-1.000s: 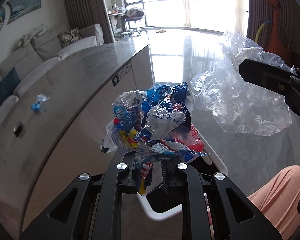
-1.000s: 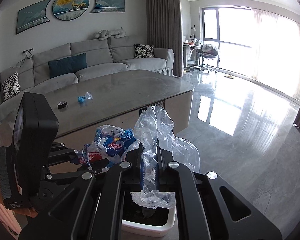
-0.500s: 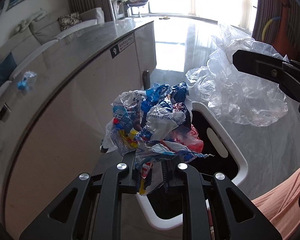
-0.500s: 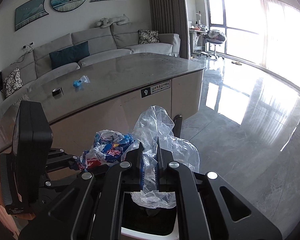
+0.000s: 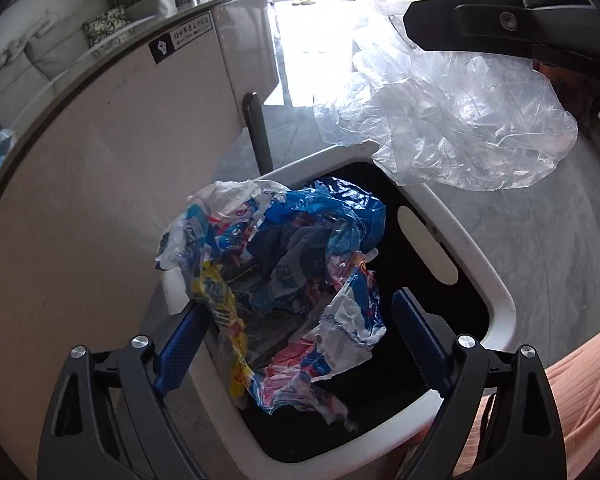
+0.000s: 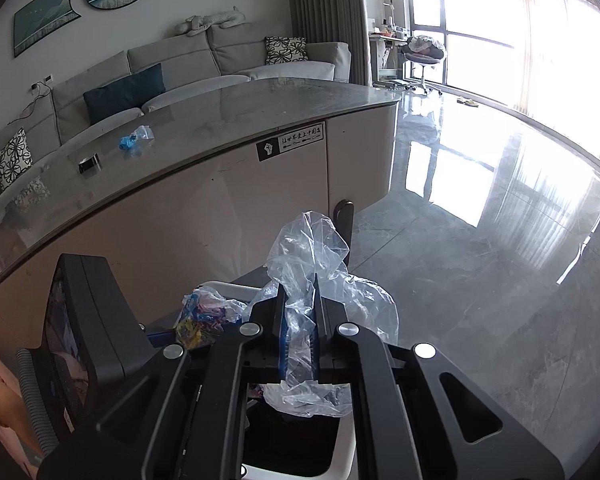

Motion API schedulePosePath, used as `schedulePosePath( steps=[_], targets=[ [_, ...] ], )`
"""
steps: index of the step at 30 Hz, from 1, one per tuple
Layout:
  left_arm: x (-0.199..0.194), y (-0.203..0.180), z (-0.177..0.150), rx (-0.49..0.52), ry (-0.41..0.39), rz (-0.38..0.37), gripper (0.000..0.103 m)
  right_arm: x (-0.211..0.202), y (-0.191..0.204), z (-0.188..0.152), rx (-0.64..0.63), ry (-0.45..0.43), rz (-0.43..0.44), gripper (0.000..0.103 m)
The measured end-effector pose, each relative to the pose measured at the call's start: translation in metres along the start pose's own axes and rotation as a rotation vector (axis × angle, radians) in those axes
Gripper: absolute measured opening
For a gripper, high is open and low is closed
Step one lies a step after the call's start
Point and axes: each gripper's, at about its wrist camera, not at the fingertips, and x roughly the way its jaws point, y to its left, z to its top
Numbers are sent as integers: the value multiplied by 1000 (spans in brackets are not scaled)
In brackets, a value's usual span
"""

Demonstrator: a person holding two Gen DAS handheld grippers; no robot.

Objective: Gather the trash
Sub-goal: 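Open the left gripper to drop the wrappers into the bin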

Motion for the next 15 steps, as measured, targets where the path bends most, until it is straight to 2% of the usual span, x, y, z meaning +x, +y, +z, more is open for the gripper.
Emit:
schedulePosePath(
  steps=[4, 8, 15],
  targets=[
    [-9, 4, 4, 26, -42, 52, 92, 3, -1, -1, 0, 5, 0, 9],
    [-22, 17, 9, 6, -77, 57, 92, 5, 3, -1, -10, 13, 5, 9],
    [-53, 50, 11, -14, -138, 116, 92, 5, 7, -1, -24, 13, 26, 9]
  ],
)
